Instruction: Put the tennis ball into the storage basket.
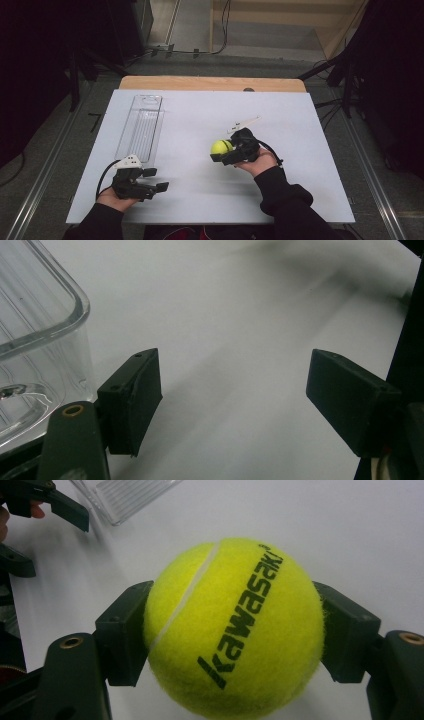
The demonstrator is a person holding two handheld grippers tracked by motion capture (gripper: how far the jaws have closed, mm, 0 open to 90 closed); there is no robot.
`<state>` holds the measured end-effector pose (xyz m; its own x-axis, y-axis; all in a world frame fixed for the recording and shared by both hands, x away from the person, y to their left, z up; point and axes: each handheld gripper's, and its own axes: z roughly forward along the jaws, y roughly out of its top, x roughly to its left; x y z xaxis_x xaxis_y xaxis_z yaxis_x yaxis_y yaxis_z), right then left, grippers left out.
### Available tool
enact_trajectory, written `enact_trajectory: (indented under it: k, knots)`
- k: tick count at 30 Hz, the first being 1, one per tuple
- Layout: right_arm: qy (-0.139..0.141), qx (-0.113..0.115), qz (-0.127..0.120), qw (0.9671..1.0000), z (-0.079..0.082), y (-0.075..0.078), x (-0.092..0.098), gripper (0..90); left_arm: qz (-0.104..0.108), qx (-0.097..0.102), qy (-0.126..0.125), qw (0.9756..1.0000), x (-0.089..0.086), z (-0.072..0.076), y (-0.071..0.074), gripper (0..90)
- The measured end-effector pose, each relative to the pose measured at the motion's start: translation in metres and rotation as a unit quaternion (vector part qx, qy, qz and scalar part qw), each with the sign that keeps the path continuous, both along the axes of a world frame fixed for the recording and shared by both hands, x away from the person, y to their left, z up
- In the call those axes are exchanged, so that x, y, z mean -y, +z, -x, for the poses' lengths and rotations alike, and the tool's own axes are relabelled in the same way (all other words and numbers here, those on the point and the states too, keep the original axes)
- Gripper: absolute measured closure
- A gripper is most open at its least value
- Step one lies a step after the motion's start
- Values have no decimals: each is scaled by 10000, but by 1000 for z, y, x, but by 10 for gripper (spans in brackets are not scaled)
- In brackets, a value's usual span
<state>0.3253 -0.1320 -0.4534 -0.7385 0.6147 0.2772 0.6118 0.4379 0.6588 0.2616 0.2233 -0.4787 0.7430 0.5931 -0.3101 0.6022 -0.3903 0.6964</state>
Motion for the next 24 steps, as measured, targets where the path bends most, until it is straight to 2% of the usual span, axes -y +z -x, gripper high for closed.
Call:
enact_trajectory:
  k: [24]
  knots:
    - [79,16,-104,9999,-18,10,-35,242,30,25,13,10000,-1,0,0,227]
